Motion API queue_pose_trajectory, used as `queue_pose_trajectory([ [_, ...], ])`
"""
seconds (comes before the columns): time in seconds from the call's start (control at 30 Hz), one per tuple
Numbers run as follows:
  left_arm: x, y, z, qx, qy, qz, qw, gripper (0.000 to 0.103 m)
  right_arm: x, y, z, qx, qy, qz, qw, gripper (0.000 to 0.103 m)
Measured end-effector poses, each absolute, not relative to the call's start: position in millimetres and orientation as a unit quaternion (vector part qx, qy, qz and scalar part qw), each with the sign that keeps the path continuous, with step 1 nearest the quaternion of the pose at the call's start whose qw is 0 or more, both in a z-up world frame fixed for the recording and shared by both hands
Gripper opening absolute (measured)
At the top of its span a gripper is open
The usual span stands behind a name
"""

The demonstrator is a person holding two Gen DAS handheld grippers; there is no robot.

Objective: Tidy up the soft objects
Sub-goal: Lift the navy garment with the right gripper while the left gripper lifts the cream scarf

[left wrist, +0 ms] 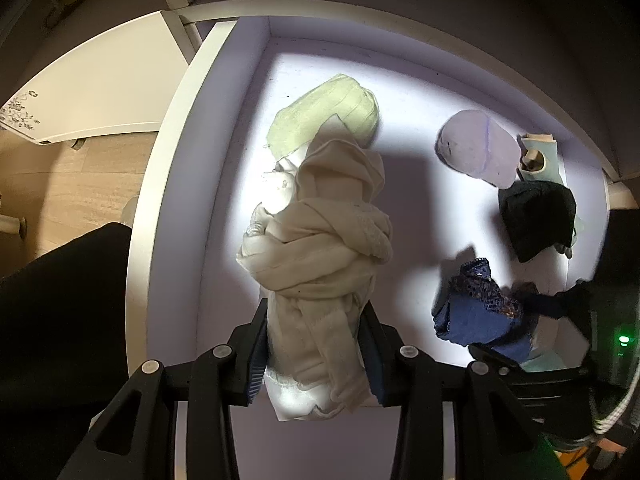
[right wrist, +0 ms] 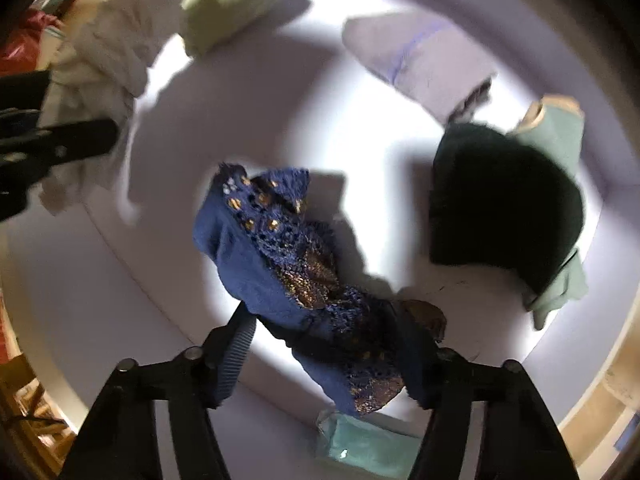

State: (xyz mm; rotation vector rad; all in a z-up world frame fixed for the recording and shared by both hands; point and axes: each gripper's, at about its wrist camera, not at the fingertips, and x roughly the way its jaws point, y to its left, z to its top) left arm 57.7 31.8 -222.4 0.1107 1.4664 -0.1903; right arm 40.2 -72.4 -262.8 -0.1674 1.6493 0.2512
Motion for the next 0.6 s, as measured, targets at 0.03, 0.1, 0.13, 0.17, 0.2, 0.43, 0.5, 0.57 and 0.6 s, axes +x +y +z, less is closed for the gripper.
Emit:
queue_pose_trajectory([
  [0.03,57.2,31.3,-221.4,0.050,0.667,-0.088,0.738,0.040,40.5,-73.2,-266.3,-0.069,0.736,0.106,0.665,0.064],
  [0.1,56.1,31.9,-218.1,0.049,0.666,-0.092,0.739,0.040,38.8,-81.1,-267.8,-0.060,0.738,0.095,0.666,0.061],
  [0.13,55.3,31.8,-215.8,0.046,0.665,-0.094,0.740,0.040,39.1,-83.5,-266.8,-0.052,0.738,0.091,0.667,0.057],
  [0.17,54.2,32.1,-213.3,0.042,0.663,-0.097,0.741,0.040,40.1,-90.1,-265.4,-0.036,0.741,0.082,0.666,0.051],
  [0.2,55.1,32.8,-212.7,0.039,0.663,-0.099,0.741,0.040,40.9,-95.5,-265.3,-0.017,0.743,0.070,0.665,0.049],
  [0.43,46.4,35.9,-188.1,0.027,0.650,-0.119,0.751,0.040,39.3,-146.2,-269.7,0.175,0.751,0.003,0.636,0.052],
  [0.5,44.1,34.9,-176.9,0.026,0.642,-0.127,0.756,0.040,40.9,-139.1,-268.8,0.157,0.751,0.007,0.642,0.059],
  [0.57,41.2,31.8,-164.1,0.029,0.634,-0.137,0.761,0.040,33.4,-134.5,-269.9,0.130,0.752,0.011,0.646,0.060],
  [0.6,41.8,28.7,-157.9,0.032,0.630,-0.143,0.763,0.040,32.5,-132.1,-269.8,0.120,0.753,0.012,0.647,0.059],
])
